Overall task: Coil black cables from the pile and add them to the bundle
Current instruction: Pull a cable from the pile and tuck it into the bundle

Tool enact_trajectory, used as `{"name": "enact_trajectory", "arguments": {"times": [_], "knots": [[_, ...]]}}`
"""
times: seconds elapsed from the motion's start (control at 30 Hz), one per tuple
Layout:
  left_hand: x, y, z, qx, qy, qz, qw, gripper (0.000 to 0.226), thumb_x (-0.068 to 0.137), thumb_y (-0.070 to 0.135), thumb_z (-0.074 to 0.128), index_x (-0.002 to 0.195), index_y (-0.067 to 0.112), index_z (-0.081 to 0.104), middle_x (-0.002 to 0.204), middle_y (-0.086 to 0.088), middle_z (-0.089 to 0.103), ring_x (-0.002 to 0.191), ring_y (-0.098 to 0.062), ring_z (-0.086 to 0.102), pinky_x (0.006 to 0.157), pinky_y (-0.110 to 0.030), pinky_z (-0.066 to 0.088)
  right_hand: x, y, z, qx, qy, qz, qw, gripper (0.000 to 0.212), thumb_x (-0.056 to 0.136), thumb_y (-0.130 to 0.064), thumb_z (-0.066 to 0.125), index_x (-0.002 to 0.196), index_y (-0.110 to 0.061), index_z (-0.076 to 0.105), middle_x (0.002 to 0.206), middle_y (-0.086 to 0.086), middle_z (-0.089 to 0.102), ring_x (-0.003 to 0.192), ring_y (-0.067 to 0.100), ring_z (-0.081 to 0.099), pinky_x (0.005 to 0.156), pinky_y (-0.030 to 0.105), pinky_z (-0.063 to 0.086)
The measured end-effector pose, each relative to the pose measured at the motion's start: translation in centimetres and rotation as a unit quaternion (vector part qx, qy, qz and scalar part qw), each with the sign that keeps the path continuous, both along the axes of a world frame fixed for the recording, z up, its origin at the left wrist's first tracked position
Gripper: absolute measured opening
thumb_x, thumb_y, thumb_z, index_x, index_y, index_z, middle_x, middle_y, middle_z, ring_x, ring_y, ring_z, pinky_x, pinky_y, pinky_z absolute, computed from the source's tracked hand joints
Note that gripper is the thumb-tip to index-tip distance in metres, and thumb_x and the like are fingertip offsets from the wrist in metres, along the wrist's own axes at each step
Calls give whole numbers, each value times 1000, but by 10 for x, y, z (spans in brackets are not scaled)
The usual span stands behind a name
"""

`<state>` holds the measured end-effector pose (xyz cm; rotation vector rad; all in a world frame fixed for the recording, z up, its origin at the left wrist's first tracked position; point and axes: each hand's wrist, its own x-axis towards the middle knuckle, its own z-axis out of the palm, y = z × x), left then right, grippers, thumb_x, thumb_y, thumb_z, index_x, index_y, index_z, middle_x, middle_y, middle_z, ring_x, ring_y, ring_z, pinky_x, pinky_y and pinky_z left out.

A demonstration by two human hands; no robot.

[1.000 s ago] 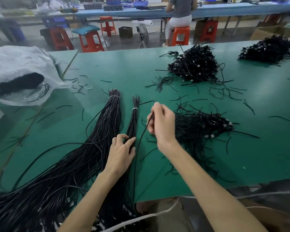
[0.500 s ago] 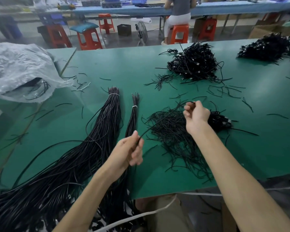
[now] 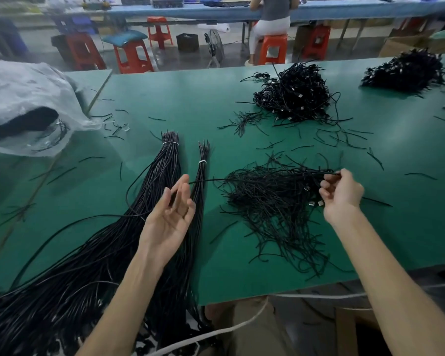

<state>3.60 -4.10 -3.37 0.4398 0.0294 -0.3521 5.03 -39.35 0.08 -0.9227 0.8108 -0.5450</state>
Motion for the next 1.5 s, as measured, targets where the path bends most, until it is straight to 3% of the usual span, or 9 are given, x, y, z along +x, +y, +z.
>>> {"name": "enact_trajectory", "arguments": {"times": [0.27, 0.6, 0.7, 0.77, 0.87, 1.1, 1.23, 1.33, 1.5], "knots": [[0, -16, 9, 80, 12, 24, 996, 30, 100, 50, 58, 82, 26, 62, 85, 6, 50, 74, -10, 49, 77, -25, 43, -16, 15, -13, -141, 59, 160, 975, 24, 98, -13, 51, 74, -12, 50, 60, 2, 60, 43, 13, 48, 39, 23, 31], [-2, -8, 11, 129, 6, -11, 992, 37, 107, 46, 47, 83, 21, 62, 73, 7, 46, 60, -12, 44, 90, -31, 41, -18, 33, -16, -308, 124, 288, 898, 28, 106, -24, 50, 88, -5, 60, 69, 9, 66, 47, 16, 52, 43, 28, 40], [-3, -6, 13, 116, -11, -32, 993, 39, 109, 38, 46, 99, 12, 72, 59, 10, 41, 52, -10, 43, 101, -34, 50, -21, 39, -17, -444, 201, 301, 820, 50, 107, -35, 50, 141, 0, 44, 113, 24, 66, 82, 25, 67, 78, 44, 58], [-4, -7, 15, 92, -14, -44, 995, 43, 110, 32, 44, 118, 1, 73, 57, 10, 43, 51, -8, 45, 100, -31, 53, -26, 50, -17, -572, 236, 275, 736, 83, 103, -42, 55, 160, -2, 8, 148, 25, 38, 122, 32, 53, 104, 47, 48], [-5, -11, 19, 53, -27, -42, 997, 43, 109, 27, 43, 131, 0, 67, 74, 7, 55, 67, -8, 56, 98, -31, 54, -41, 77, -9, -702, 186, 269, 632, 85, 98, -59, 49, 161, -10, 19, 160, 11, 23, 147, 28, 19, 120, 49, 19], [-8, -24, 37, -33, -86, -53, 994, 43, 107, 28, 42, 129, 2, 68, 101, -2, 69, 83, -14, 66, 88, -30, 56, -70, 154, -31, -632, 17, 544, 552, 63, 103, -63, 32, 152, -23, 41, 148, -7, 50, 146, 10, 22, 124, 44, -7], [-15, -8, 43, 3, -149, -137, 979, 37, 104, 30, 54, 123, 2, 71, 98, -2, 77, 74, -14, 70, 72, -25, 57, -58, 150, -36, -663, 2, 533, 525, 24, 109, -17, 44, 111, -19, 68, 105, -5, 69, 109, 21, 59, 113, 46, 29], [-21, 7, 45, 211, -291, -250, 899, 38, 108, 33, 48, 108, 3, 70, 76, -4, 74, 53, -12, 65, 51, -21, 47, -45, 132, -20, -591, 7, 548, 592, 24, 104, -32, 57, 92, -16, 71, 82, -2, 70, 75, 18, 65, 73, 38, 52], [-23, -8, 24, 613, -377, -330, 611, 35, 111, 32, 39, 104, 12, 67, 96, -1, 79, 74, -20, 75, 59, -25, 48, -28, 108, 6, -620, 33, 537, 571, 37, 100, -41, 63, 72, -19, 68, 58, -35, 59, 52, -14, 54, 49, 12, 35]]}}
